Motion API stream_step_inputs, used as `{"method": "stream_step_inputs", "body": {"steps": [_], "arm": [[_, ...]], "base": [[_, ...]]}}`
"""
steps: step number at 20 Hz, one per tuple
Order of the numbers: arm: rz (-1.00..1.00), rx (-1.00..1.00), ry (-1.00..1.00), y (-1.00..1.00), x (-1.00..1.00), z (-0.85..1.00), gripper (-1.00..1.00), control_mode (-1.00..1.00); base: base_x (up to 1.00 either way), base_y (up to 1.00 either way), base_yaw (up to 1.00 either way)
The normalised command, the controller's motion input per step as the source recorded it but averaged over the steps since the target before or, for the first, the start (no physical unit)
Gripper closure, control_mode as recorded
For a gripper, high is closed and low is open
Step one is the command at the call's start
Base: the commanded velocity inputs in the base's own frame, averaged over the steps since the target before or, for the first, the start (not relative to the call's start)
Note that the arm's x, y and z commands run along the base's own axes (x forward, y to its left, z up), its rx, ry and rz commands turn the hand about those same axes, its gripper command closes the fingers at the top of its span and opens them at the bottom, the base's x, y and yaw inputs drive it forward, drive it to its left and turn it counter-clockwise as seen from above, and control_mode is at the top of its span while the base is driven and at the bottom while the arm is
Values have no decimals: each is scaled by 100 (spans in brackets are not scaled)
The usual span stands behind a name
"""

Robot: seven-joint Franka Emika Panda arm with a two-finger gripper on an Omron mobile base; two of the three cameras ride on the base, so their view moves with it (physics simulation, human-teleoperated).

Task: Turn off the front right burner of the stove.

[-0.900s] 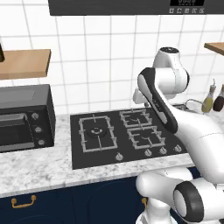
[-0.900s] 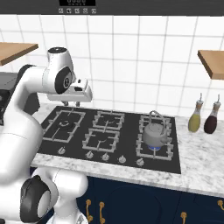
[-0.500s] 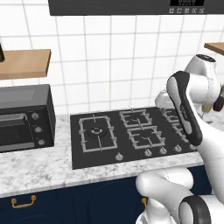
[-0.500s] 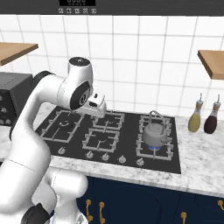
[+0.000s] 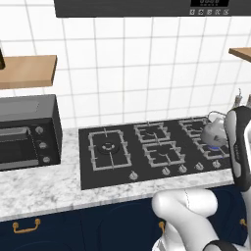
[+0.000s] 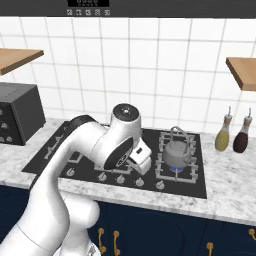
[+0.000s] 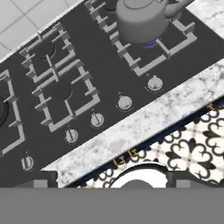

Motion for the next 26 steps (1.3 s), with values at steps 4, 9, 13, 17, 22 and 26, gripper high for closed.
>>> {"method": "stream_step_inputs", "body": {"steps": [4,9,13,17,22,26], "arm": [[-47,0,0,-100,0,-40,-100,-100],[-18,1,1,-69,1,-48,-100,-100],[0,0,8,-13,1,-56,-100,-100],[3,1,18,-1,35,-31,-100,-100],[8,6,26,-7,58,-11,-100,-100],[6,7,5,-8,17,-8,-100,-100]], "base": [[0,0,0],[0,0,0],[0,0,0],[0,0,0],[0,0,0],[0,0,0]]}}
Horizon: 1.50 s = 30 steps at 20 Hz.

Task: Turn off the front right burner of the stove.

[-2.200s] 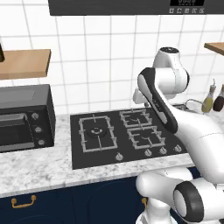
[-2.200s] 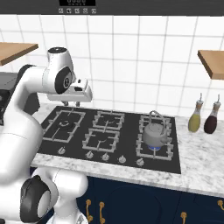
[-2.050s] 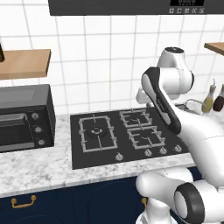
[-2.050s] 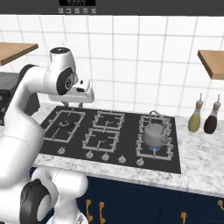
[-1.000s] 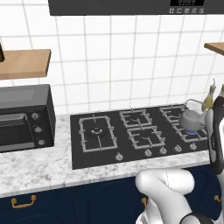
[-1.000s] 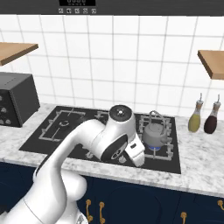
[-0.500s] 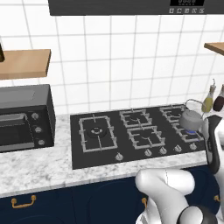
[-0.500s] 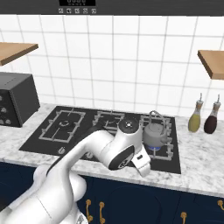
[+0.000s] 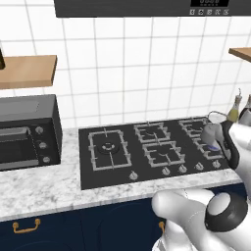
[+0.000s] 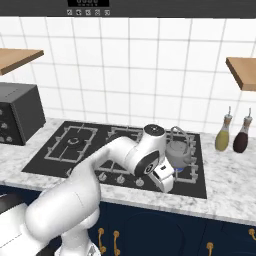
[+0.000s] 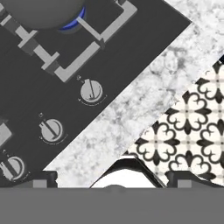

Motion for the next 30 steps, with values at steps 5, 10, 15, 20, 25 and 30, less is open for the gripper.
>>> {"method": "stream_step_inputs", "body": {"steps": [5,10,15,20,25,30], "arm": [[0,1,0,-10,9,-28,-100,-100],[0,0,-1,-6,35,-46,-100,-100],[0,0,-1,-2,25,-33,-100,-100],[1,0,-5,0,19,-33,-100,-100],[3,0,-1,0,25,-28,-100,-100],[4,0,0,-10,22,-18,-100,-100]], "base": [[0,0,0],[0,0,0],[0,0,0],[0,0,0],[0,0,0],[0,0,0]]}}
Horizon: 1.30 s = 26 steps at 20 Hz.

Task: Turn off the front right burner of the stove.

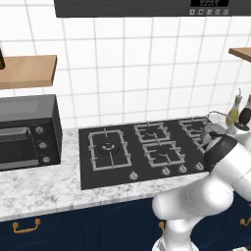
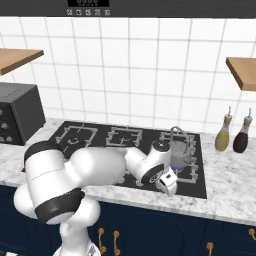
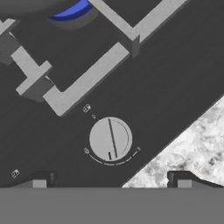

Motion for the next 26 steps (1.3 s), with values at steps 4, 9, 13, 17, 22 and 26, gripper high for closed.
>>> {"method": "stream_step_inputs", "body": {"steps": [4,9,13,17,22,26], "arm": [[5,0,0,-22,11,-10,-100,-100],[4,0,0,-8,13,-8,-100,-100],[1,0,0,0,26,-17,-100,-100],[2,0,0,0,21,-19,-100,-100],[4,-1,0,3,-18,-4,-100,-100],[0,0,0,3,-2,0,-100,-100]], "base": [[0,0,0],[0,0,0],[0,0,0],[0,0,0],[0,0,0],[0,0,0]]}}
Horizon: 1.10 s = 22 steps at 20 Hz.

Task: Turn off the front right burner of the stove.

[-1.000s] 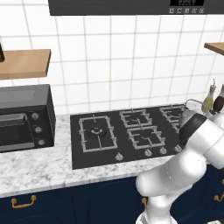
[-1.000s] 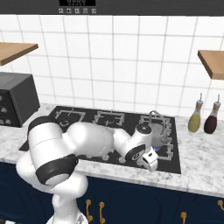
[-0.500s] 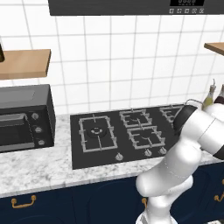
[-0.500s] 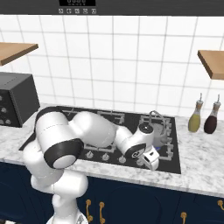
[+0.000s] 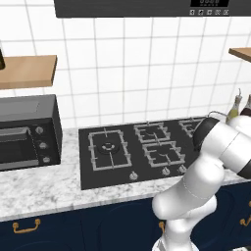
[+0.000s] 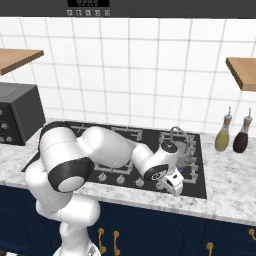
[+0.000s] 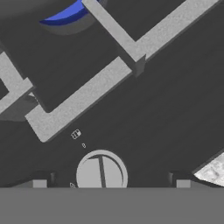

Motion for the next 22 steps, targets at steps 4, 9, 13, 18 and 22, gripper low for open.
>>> {"method": "stream_step_inputs", "body": {"steps": [4,9,13,18,22], "arm": [[0,0,0,4,0,0,-100,-100],[0,0,0,0,0,0,100,-100],[0,0,0,0,0,0,100,-100],[0,0,0,0,0,0,100,-100],[-10,0,2,0,0,0,100,-100]], "base": [[0,0,0],[0,0,0],[0,0,0],[0,0,0],[0,0,0]]}}
